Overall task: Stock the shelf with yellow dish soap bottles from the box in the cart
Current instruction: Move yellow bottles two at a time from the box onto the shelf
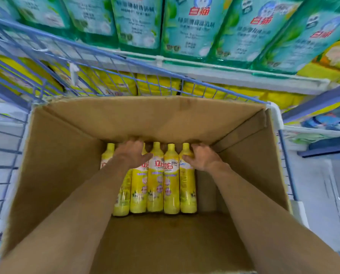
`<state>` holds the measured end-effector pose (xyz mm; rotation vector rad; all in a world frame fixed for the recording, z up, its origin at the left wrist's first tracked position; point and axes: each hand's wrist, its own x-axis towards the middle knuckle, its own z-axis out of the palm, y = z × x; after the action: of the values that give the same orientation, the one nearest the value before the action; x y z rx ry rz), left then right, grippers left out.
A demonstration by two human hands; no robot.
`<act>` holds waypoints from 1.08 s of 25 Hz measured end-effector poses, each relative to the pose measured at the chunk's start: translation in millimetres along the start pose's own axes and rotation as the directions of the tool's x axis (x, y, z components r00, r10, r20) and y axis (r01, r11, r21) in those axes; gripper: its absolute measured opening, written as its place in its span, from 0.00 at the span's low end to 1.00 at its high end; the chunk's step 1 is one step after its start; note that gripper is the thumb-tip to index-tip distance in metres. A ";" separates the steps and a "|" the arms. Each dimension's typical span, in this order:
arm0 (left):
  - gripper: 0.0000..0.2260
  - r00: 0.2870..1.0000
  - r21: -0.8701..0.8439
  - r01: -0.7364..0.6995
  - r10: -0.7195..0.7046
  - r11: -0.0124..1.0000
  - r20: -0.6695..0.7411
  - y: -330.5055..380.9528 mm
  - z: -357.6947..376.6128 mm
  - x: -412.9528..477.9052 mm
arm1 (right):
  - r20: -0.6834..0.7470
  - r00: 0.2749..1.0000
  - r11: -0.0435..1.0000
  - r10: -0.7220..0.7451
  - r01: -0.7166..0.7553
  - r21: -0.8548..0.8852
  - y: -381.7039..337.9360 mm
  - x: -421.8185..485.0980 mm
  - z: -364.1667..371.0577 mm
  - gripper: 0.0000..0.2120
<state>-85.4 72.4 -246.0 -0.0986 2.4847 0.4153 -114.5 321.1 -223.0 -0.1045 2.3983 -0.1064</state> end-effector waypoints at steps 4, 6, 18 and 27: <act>0.26 0.999 -0.044 0.041 -0.042 0.998 -0.025 -15.2 34.2 38.2 | -0.009 1.000 1.000 0.030 -0.030 -0.002 2.5 34.3 22.2 0.30; 0.23 0.996 -0.091 0.058 -0.063 0.994 -0.063 -16.4 44.7 43.5 | -0.042 0.997 0.997 0.065 -0.063 0.050 -2.7 39.9 26.5 0.30; 0.25 0.987 -0.525 0.158 -0.133 0.836 0.085 -23.9 45.4 24.1 | -0.081 0.991 0.864 0.111 -0.056 0.501 11.3 15.7 36.7 0.17; 0.32 0.994 -0.791 -0.066 0.106 0.608 -0.002 -13.4 35.0 -31.0 | -0.139 0.987 0.805 -0.083 0.149 0.574 6.8 -18.3 26.1 0.35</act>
<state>-38.4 70.0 -258.4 -0.3204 2.0663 1.5331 -83.7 328.5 -230.7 0.0458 2.3516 -0.9235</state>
